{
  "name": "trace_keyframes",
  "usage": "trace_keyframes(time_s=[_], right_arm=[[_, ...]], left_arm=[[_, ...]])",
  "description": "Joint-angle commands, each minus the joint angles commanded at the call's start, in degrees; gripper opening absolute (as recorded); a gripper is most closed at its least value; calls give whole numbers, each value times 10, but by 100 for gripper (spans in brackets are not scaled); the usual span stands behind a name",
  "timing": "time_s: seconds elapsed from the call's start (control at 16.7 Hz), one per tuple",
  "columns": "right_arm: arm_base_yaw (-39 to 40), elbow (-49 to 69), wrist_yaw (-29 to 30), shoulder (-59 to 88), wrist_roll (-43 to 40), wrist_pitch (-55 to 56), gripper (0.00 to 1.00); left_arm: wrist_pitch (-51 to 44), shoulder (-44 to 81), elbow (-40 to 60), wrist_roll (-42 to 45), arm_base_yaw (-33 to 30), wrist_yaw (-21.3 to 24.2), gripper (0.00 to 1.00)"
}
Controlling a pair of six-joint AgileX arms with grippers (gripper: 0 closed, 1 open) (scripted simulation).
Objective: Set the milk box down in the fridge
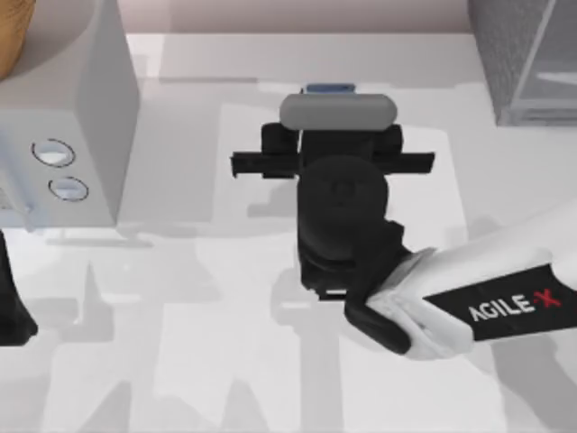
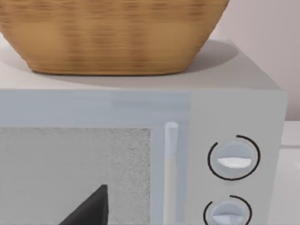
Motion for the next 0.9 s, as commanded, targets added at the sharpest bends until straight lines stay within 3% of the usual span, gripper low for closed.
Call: trace_keyframes(time_s=[0.42, 0.66, 0.9], right_arm=[[-22, -53, -30, -45, -9, -54, 0], [-83, -138, -108, -184, -14, -143, 0], [-166, -225, -215, -420, -13, -239, 0]], left_arm=[[0, 0, 0, 0, 0, 0, 100], [0, 0, 0, 0, 0, 0, 100], [0, 0, 0, 0, 0, 0, 100]])
